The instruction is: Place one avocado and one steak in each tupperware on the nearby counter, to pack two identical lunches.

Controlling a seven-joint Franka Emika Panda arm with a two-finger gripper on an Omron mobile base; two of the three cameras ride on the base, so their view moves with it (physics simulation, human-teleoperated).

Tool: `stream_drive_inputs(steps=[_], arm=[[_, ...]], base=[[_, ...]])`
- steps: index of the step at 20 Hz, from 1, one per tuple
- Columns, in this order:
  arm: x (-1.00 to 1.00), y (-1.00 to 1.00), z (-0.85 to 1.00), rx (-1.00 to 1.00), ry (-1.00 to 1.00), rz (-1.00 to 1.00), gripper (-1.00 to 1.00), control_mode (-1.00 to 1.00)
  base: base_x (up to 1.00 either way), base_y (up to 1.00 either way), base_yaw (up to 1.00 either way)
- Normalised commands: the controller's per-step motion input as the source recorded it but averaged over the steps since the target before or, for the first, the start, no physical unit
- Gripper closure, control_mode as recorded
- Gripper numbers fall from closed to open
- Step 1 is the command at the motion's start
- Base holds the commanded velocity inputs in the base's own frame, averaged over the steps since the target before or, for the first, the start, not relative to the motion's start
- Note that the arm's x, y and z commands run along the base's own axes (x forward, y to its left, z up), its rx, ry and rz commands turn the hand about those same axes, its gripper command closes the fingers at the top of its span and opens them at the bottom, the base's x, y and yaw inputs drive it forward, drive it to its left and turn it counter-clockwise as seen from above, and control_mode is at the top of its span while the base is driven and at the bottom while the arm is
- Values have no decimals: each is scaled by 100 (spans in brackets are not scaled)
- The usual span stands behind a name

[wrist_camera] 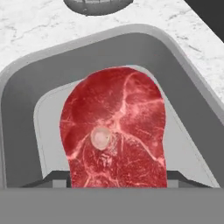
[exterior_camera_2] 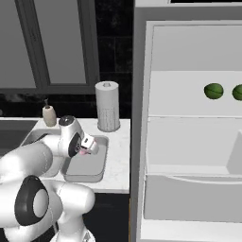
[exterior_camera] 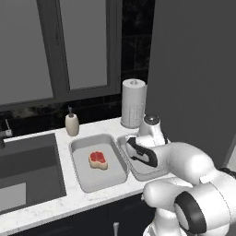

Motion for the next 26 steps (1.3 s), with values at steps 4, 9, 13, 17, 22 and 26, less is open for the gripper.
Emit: stream_drive_inputs(steps=[4,9,13,17,22,26], arm=[[2,-11,-28,0,4,0,-100,-100],[-8,0,82,1,2,0,-100,-100],[-70,0,92,0,2,0,-100,-100],[-100,-5,1,-1,-2,0,-100,-100],[-60,-6,-10,-2,-5,0,-100,100],[0,0,0,0,0,0,-100,100]], base=[[0,0,0],[0,0,0],[0,0,0],[0,0,0],[-40,-24,0],[-94,-97,0]])
